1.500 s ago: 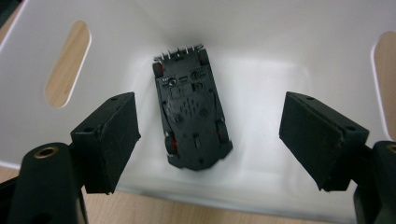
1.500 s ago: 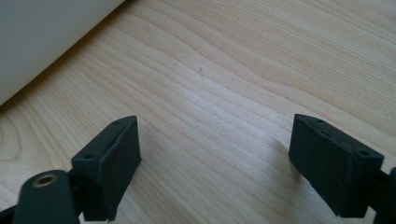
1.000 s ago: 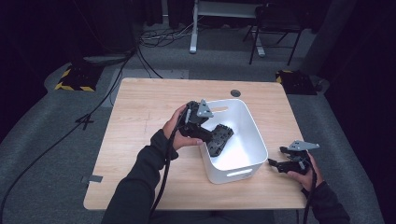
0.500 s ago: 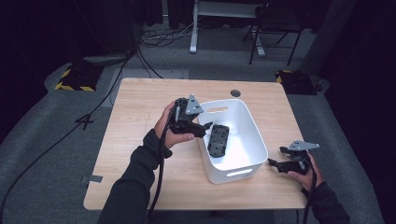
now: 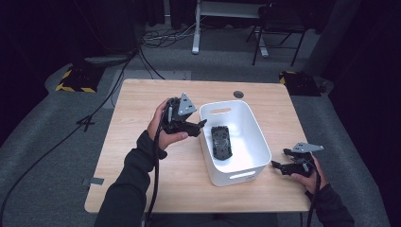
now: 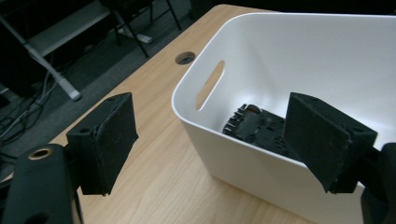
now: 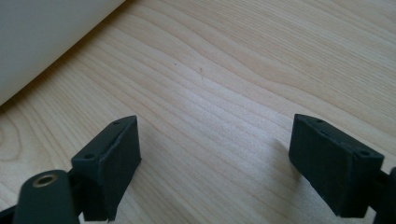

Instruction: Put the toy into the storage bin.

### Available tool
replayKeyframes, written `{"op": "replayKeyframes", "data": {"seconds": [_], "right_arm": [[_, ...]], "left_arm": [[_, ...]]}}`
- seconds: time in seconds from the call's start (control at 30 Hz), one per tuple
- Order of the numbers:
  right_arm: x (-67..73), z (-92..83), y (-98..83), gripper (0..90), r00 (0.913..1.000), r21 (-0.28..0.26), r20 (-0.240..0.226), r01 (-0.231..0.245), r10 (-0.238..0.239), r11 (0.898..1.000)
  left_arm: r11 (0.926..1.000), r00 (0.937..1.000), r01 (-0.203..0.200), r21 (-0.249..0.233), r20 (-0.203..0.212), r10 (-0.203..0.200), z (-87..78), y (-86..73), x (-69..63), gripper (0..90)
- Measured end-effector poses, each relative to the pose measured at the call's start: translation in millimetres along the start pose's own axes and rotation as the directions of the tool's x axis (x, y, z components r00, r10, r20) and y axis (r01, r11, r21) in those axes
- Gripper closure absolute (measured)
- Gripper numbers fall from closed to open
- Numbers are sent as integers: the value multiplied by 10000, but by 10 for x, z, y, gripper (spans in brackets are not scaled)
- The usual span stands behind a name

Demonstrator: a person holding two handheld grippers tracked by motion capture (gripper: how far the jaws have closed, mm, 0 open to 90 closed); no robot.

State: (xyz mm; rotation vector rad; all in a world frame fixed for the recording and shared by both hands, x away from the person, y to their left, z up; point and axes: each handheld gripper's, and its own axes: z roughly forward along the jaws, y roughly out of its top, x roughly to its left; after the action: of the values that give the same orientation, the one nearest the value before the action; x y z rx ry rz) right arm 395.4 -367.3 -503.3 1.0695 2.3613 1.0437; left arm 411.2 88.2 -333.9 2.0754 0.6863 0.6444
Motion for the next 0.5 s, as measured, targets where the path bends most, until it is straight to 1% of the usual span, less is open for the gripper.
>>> {"op": "replayKeyframes", "data": {"seconds": [0.03, 0.07, 0.17, 0.2, 0.27, 0.3, 0.33, 0.37, 0.4, 0.5], "right_arm": [[0, 0, 0, 165, 10000, -1, -1, -3, 3, 10000], [0, 0, 0, 165, 10000, 0, 0, 1, -1, 10000], [0, 0, 0, 165, 10000, -1, -2, -6, 6, 10000], [0, 0, 0, 165, 10000, -1, -1, -1, 1, 10000], [0, 0, 0, 165, 10000, -1, 0, 3, -3, 10000], [0, 0, 0, 165, 10000, 0, -1, -1, 1, 10000], [0, 0, 0, 165, 10000, -1, -2, 1, -1, 10000], [0, 0, 0, 165, 10000, -2, -1, 1, -1, 10000], [0, 0, 0, 165, 10000, -3, -1, -6, 6, 10000], [1, 0, 0, 165, 10000, -2, -1, -8, 8, 10000]], "left_arm": [[10000, 10000, -46, 76, 9, 46, -10, -10, 16, 177], [9999, 9999, 106, -34, -122, -107, -11, -18, 21, 177], [9999, 9998, 4, 137, -174, -2, -32, -46, 59, 175], [9999, 9994, 92, 109, -336, -89, -32, -59, 62, 175], [9998, 9995, 99, 188, -297, -94, -40, -79, 84, 173], [9997, 9994, 192, 175, -302, -187, -40, -88, 86, 171], [9995, 9989, 258, 158, -395, -251, -42, -100, 91, 169], [9997, 9987, 160, 208, -477, -150, -52, -106, 109, 166], [9995, 9984, 269, 173, -511, -260, -54, -120, 117, 166], [9993, 9967, 303, 231, -756, -285, -56, -163, 138, 161]]}}
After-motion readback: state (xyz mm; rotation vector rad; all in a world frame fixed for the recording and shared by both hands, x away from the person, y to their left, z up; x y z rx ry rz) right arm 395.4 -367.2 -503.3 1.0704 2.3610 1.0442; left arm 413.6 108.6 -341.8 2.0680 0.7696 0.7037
